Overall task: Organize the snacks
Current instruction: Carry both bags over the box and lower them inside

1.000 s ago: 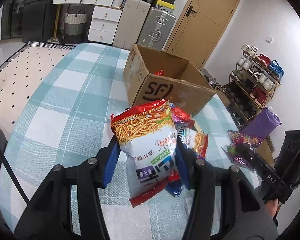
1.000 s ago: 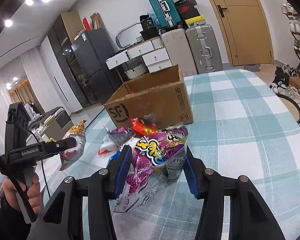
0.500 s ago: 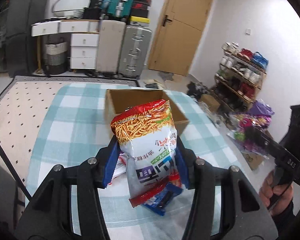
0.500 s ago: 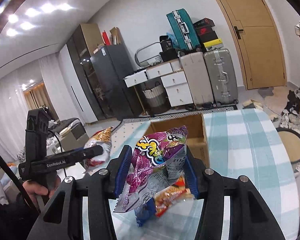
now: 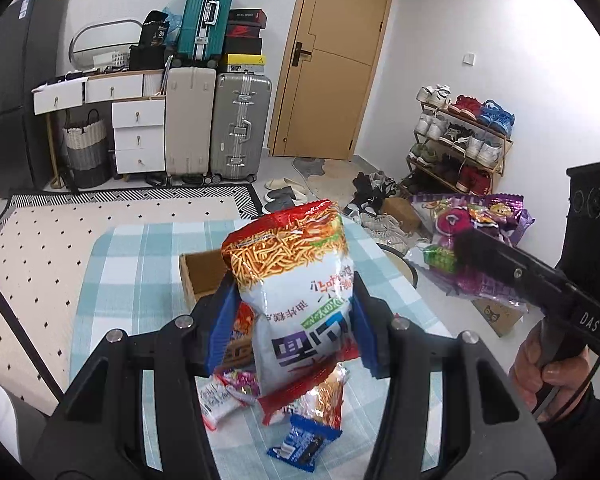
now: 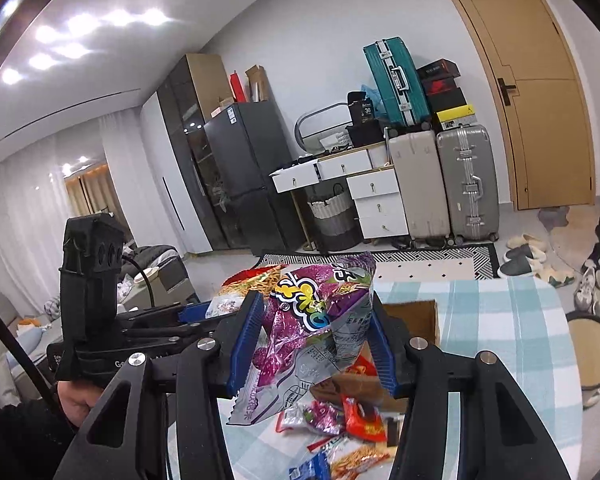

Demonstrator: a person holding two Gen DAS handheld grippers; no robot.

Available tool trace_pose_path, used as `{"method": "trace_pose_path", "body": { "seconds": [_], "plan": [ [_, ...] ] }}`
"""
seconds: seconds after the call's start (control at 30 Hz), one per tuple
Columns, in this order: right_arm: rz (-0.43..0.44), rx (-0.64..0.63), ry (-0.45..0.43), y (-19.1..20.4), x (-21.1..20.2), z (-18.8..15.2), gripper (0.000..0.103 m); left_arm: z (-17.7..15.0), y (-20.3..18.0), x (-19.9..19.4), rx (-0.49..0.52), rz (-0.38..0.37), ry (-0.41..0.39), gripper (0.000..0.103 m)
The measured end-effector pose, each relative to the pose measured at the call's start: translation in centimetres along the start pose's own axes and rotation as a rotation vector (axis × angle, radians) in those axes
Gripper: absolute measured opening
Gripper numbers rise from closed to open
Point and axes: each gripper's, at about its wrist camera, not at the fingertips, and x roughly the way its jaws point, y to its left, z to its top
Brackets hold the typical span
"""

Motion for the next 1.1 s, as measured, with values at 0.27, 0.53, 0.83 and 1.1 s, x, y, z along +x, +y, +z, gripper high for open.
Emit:
{"method": "trace_pose_path", "body": {
  "seconds": [0.27,0.53,0.83,1.1],
  "plan": [
    [-0.042,-0.05,0.041,-0.8,4.2,3.8,0.051,5.2,-0.5,4.3,0.026,0.048,0.019,0.049],
    [-0.086,-0.055,0.134,-3.5,10.1,4.5,0.051,7.1,0.5,10.9,0.045,0.069,0.075,0.05],
    [-0.111,-0.014,0.252,-7.8,16.8,2.0,0.051,4.5,4.7,20.2,0.015,0.096,0.171,0.05],
    [-0.129,0.015,0.331,-10.4,20.4,-1.3,0.051,2.6,7.0,25.2,-0.009,0.087,0.229,0.05]
  ]
}}
